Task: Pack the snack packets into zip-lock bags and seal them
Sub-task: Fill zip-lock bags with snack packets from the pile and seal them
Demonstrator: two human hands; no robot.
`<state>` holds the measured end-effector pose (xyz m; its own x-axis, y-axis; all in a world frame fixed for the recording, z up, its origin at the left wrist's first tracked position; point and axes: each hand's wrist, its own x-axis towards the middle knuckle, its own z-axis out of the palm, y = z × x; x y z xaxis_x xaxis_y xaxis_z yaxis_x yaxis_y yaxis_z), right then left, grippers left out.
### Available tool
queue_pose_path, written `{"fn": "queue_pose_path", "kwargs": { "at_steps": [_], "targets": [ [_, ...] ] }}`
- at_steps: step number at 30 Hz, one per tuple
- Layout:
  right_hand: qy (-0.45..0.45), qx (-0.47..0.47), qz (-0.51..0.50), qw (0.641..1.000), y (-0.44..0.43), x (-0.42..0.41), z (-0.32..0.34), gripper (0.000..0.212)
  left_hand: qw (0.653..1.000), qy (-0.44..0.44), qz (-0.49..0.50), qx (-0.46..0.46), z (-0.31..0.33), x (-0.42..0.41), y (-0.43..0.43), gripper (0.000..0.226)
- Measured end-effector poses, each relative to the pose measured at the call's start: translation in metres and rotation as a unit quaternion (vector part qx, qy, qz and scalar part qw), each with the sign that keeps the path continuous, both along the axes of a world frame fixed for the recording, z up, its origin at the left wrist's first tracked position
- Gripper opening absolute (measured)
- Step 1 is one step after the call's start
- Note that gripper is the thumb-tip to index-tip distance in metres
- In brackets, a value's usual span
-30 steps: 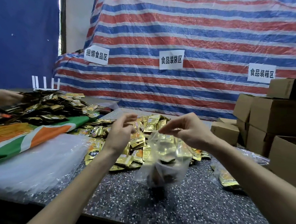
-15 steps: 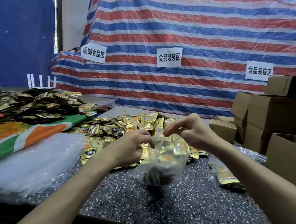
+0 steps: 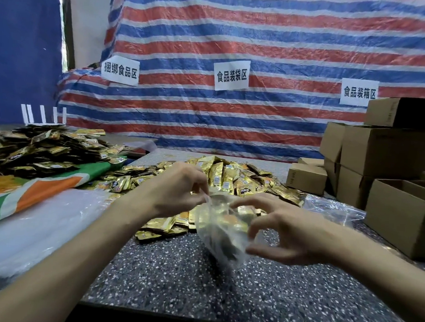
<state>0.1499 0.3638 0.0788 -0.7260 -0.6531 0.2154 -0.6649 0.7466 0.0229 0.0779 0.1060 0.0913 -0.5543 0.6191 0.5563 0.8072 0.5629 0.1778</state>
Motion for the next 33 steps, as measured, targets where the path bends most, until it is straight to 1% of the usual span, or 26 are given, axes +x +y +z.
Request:
{"fn": "queue_pose_path", "kwargs": {
  "at_steps": [3, 5, 7, 8, 10, 12, 15, 17, 19, 20, 22, 24, 27, 31, 33],
  "targets": [
    [0.105, -0.057, 0.008, 0.993, 0.01, 0.0, -0.006, 0.022, 1.0, -0.001, 0.011, 0.028, 0.01, 0.002, -0.005, 0.006],
    [0.133, -0.115, 0.0, 0.984, 0.018, -0.005, -0.007, 0.019, 0.998, -0.01, 0.016, 0.056, 0.013, 0.003, -0.012, 0.008],
    [0.123, -0.181, -0.007, 0.976, 0.022, -0.012, -0.005, 0.011, 0.996, -0.032, 0.016, 0.08, 0.016, 0.003, -0.019, 0.011],
    [0.1, -0.212, -0.012, 0.972, 0.024, -0.015, -0.004, 0.006, 0.995, -0.047, 0.013, 0.085, 0.018, 0.003, -0.022, 0.009],
    [0.066, -0.245, -0.027, 0.967, 0.027, -0.02, -0.001, 0.004, 0.993, -0.09, 0.0, 0.08, 0.02, 0.004, -0.029, 0.003],
    [0.061, -0.262, -0.022, 0.963, 0.025, -0.022, 0.003, 0.006, 0.991, -0.12, -0.003, 0.065, 0.022, 0.004, -0.035, 0.012],
    [0.047, -0.283, -0.021, 0.958, 0.018, -0.023, 0.013, 0.01, 0.993, -0.098, 0.011, 0.07, 0.024, 0.002, -0.042, 0.02],
    [0.039, -0.299, -0.022, 0.953, 0.015, -0.024, 0.022, 0.013, 0.991, -0.081, 0.011, 0.108, 0.025, 0.003, -0.041, 0.024],
    [0.034, -0.339, -0.022, 0.94, 0.014, -0.025, 0.031, 0.016, 0.984, -0.074, 0.014, 0.164, 0.025, 0.002, -0.041, 0.028],
    [0.033, -0.362, -0.024, 0.931, 0.015, -0.025, 0.034, 0.017, 0.978, -0.08, 0.019, 0.192, 0.024, 0.0, -0.041, 0.028],
    [0.022, -0.396, -0.036, 0.917, 0.015, -0.027, 0.035, 0.019, 0.968, -0.118, 0.035, 0.219, 0.021, -0.002, -0.04, 0.02],
    [-0.007, -0.395, -0.06, 0.917, 0.015, -0.031, 0.032, 0.017, 0.965, -0.16, 0.058, 0.199, 0.014, -0.006, -0.035, 0.011],
    [-0.036, -0.369, -0.092, 0.924, 0.015, -0.036, 0.025, 0.015, 0.962, -0.185, 0.086, 0.183, 0.003, -0.011, -0.027, 0.003],
    [-0.047, -0.368, -0.096, 0.924, 0.02, -0.035, 0.027, 0.025, 0.966, -0.174, 0.097, 0.164, 0.0, -0.014, -0.024, 0.01],
    [-0.048, -0.366, -0.094, 0.925, 0.02, -0.034, 0.03, 0.025, 0.969, -0.16, 0.098, 0.163, 0.003, -0.013, -0.024, 0.012]
  ]
}}
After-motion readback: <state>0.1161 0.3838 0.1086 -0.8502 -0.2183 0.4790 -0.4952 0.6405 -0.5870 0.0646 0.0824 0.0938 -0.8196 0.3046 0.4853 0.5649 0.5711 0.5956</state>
